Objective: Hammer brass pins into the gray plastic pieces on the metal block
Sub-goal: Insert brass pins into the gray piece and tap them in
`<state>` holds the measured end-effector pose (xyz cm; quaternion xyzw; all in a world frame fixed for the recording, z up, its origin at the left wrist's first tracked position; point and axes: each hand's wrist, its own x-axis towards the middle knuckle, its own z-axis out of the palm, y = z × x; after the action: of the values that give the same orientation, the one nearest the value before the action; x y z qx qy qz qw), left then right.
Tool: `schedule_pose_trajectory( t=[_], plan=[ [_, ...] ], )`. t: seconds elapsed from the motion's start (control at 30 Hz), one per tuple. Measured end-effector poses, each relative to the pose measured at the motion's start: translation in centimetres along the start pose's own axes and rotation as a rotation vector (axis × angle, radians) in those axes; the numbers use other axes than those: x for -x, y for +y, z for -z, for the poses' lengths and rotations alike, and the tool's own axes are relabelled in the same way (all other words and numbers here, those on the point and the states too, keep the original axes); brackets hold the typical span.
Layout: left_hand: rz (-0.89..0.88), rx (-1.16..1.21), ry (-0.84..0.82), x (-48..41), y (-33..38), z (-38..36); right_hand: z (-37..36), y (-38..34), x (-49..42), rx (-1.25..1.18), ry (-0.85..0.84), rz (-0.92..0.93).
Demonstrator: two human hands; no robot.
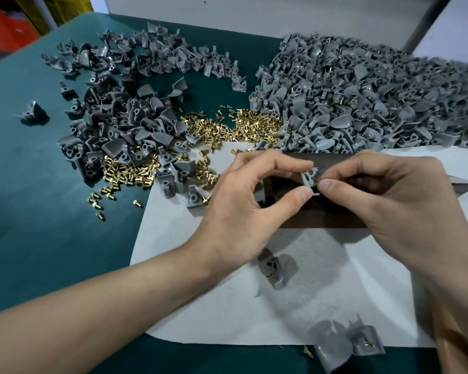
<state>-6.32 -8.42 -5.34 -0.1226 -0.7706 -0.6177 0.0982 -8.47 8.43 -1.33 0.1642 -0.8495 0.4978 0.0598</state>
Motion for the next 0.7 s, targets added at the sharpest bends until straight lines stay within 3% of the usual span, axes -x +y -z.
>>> schedule_pose_trajectory(
  t=[0.7],
  plan=[
    [0.014,0.055,-0.004,0.06,0.01,0.10,-0.09,-0.41,-0.06,0.001,0.004,-0.025]
  ],
)
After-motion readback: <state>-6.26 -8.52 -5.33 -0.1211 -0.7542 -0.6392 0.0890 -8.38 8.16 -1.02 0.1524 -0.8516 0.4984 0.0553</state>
